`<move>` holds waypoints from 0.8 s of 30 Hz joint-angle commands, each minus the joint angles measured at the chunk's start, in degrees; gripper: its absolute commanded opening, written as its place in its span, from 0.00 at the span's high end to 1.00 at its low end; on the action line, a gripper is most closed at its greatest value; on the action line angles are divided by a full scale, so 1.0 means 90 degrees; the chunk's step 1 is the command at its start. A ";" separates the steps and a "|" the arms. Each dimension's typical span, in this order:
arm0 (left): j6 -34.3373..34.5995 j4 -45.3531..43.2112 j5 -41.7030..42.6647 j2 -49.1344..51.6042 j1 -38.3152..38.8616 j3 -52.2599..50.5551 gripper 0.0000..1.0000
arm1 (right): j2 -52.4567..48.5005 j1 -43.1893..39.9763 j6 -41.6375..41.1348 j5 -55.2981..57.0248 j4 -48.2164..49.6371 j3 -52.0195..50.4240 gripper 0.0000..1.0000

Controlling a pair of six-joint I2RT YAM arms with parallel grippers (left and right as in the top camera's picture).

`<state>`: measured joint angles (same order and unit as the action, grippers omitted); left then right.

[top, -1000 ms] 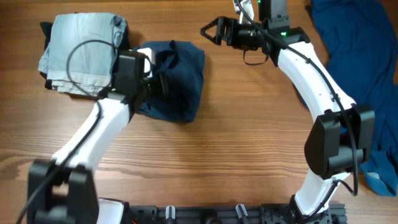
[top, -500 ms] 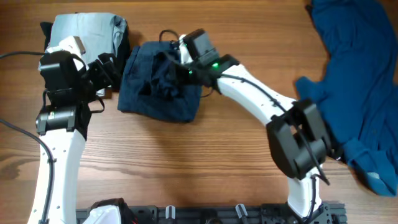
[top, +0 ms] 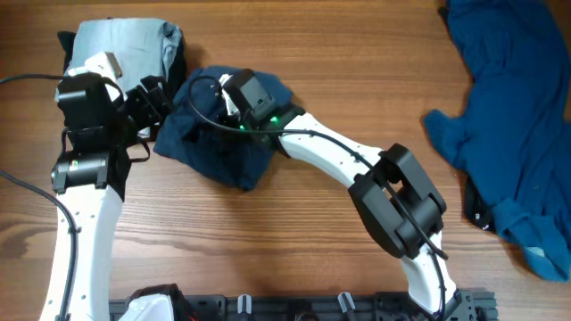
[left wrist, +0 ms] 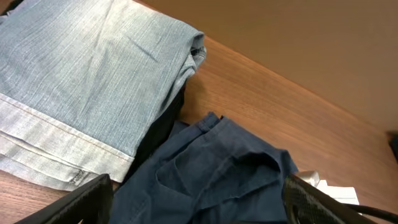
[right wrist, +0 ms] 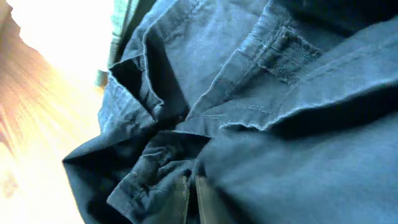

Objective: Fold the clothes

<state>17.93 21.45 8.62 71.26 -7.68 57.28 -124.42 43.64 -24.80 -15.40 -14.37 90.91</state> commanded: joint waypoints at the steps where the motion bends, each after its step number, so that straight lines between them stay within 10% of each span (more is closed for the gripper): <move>1: 0.0056 -0.0010 -0.0090 0.0000 -0.0053 0.0053 0.13 | 0.0085 -0.0131 -0.0109 -0.0187 -0.0104 0.0192 0.25; 7: 0.0056 0.0078 -0.0090 0.0000 -0.0053 0.0053 0.13 | 0.0493 -0.1093 -0.0663 -0.0444 -0.1090 0.0189 0.21; 10: 0.0056 0.0075 -0.0087 0.0049 -0.0053 0.0053 0.13 | 0.0430 -0.1100 -0.1100 -0.0442 -0.1416 0.0107 0.78; 12: 0.0058 0.0078 -0.0087 0.0134 -0.0053 0.0053 0.12 | 0.0413 -0.0984 -0.1134 -0.0491 -0.1387 0.0039 0.95; 24: 0.0056 0.0313 0.0155 0.0690 -0.0049 0.0053 0.12 | -0.0180 -0.0823 -0.1117 -0.0437 -0.2108 -0.0155 0.96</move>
<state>17.93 23.92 8.91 76.40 -7.68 57.28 -124.20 38.22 -35.35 -19.25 -32.29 90.26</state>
